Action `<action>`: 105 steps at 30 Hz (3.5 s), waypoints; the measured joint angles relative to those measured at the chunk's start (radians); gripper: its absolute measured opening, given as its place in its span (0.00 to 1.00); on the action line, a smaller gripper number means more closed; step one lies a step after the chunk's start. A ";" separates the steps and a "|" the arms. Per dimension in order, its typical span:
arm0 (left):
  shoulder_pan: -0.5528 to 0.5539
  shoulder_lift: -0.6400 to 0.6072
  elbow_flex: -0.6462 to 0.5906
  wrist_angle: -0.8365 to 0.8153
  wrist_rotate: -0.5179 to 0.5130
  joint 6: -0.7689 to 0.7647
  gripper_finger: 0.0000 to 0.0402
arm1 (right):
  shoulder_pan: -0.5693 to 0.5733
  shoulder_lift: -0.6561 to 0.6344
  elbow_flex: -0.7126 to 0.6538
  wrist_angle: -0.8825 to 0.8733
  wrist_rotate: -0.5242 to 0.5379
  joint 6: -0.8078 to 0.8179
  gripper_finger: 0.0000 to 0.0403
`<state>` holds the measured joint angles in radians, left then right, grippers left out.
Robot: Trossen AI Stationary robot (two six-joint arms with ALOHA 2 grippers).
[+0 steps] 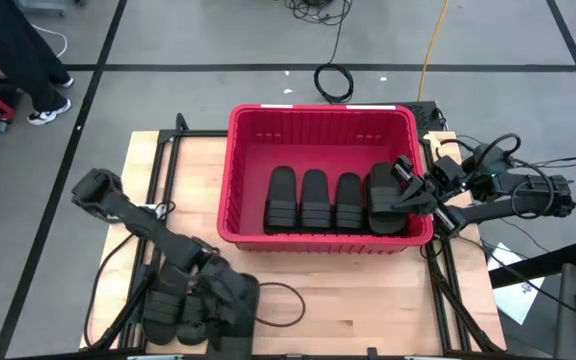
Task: Pick and place slides into bin
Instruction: Put the black slide into the red bin
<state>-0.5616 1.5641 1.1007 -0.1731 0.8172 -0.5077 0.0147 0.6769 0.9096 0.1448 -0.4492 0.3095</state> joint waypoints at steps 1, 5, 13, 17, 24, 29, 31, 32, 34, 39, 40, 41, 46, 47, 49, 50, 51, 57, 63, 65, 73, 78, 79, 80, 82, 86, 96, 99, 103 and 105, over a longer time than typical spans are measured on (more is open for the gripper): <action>-0.005 -0.032 0.013 -0.018 -0.012 -0.015 0.02 | 0.000 0.000 0.000 0.000 0.000 0.000 0.00; 0.003 -0.147 0.121 -0.206 -0.118 -0.016 0.02 | 0.000 0.000 0.000 0.000 0.000 0.000 0.00; 0.169 -0.178 0.534 -0.738 -0.389 0.262 0.01 | 0.000 0.000 0.000 0.000 -0.002 -0.029 0.00; 0.296 -0.176 0.649 -0.702 -0.502 0.389 0.01 | 0.000 0.000 0.000 0.000 0.000 -0.058 0.00; 0.505 -0.174 0.705 -0.522 -0.467 0.522 0.01 | 0.000 0.002 0.000 -0.004 0.001 -0.090 0.00; 0.649 -0.126 0.706 -0.427 -0.292 0.495 0.01 | 0.000 0.022 0.000 -0.017 0.004 -0.096 0.00; 0.699 -0.090 0.706 -0.397 -0.185 0.471 0.01 | 0.000 0.032 0.000 -0.030 0.036 -0.114 0.00; 0.724 -0.074 0.706 -0.392 -0.133 0.468 0.01 | 0.001 0.036 0.000 -0.040 0.067 -0.126 0.00; 0.767 -0.031 0.706 -0.408 -0.027 0.463 0.01 | 0.000 0.044 0.000 -0.064 0.149 -0.157 0.00; 0.852 0.072 0.705 -0.412 0.151 0.534 0.01 | 0.000 0.066 -0.001 -0.131 0.437 -0.245 0.00; 0.868 0.091 0.712 -0.419 0.174 0.563 0.01 | 0.000 0.071 -0.001 -0.131 0.492 -0.250 0.00; 0.884 0.110 0.728 -0.431 0.193 0.591 0.01 | 0.000 0.074 -0.001 -0.126 0.542 -0.257 0.00; 0.956 0.226 0.846 -0.511 0.175 0.774 0.01 | 0.000 0.089 -0.001 -0.122 0.669 -0.306 0.00; 0.965 0.251 0.872 -0.526 0.108 0.791 0.01 | 0.000 0.092 -0.001 -0.120 0.687 -0.303 0.00; 0.975 0.289 0.911 -0.544 -0.041 0.804 0.01 | 0.000 0.097 -0.001 -0.106 0.731 -0.281 0.00; 0.978 0.305 0.923 -0.557 -0.102 0.807 0.00 | 0.000 0.097 -0.001 -0.104 0.757 -0.267 0.00; 0.978 0.313 0.934 -0.567 -0.160 0.807 0.00 | -0.001 0.097 -0.001 -0.102 0.778 -0.253 0.00; 0.966 0.319 0.942 -0.494 -0.370 0.798 0.01 | -0.013 0.098 -0.001 -0.066 0.896 -0.230 0.00; 0.967 0.313 0.970 -0.236 -0.406 0.652 0.01 | -0.051 0.112 -0.001 -0.048 0.891 -0.198 0.00; 0.965 0.311 0.970 -0.161 -0.403 0.608 0.01 | -0.068 0.115 -0.001 -0.048 0.891 -0.187 0.02; 0.947 0.316 0.970 -0.151 -0.451 0.603 0.01 | -0.117 0.135 -0.001 -0.007 0.855 -0.220 0.23; 0.931 0.345 0.969 -0.150 -0.464 0.616 0.01 | -0.145 0.166 0.000 0.031 0.826 -0.258 0.35; 0.924 0.349 0.969 -0.146 -0.456 0.624 0.01 | -0.155 0.175 0.000 0.030 0.844 -0.240 0.36; 0.916 0.350 0.969 -0.150 -0.453 0.633 0.01 | -0.165 0.181 0.000 0.028 0.854 -0.221 0.37; 0.900 0.350 0.969 -0.152 -0.465 0.672 0.01 | -0.180 0.188 0.000 0.030 0.865 -0.189 0.38; 0.883 0.350 0.969 -0.147 -0.497 0.740 0.01 | -0.205 0.186 0.000 0.031 0.863 -0.149 0.38; 0.891 0.347 0.969 -0.136 -0.471 0.780 0.01 | -0.235 0.137 0.000 0.058 0.895 -0.111 0.37; 0.895 0.347 0.969 -0.129 -0.414 0.775 0.01 | -0.245 0.128 0.000 0.075 0.892 -0.109 0.37; 0.882 0.347 0.969 -0.138 -0.388 0.790 0.01 | -0.250 0.133 0.000 0.089 0.888 -0.093 0.37; 0.876 0.347 0.969 -0.142 -0.387 0.806 0.01 | -0.250 0.142 0.000 0.091 0.886 -0.086 0.37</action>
<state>0.3143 1.9114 2.0693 -0.3151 0.4302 0.2984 -0.2356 0.8193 0.9096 0.2356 0.4368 0.2237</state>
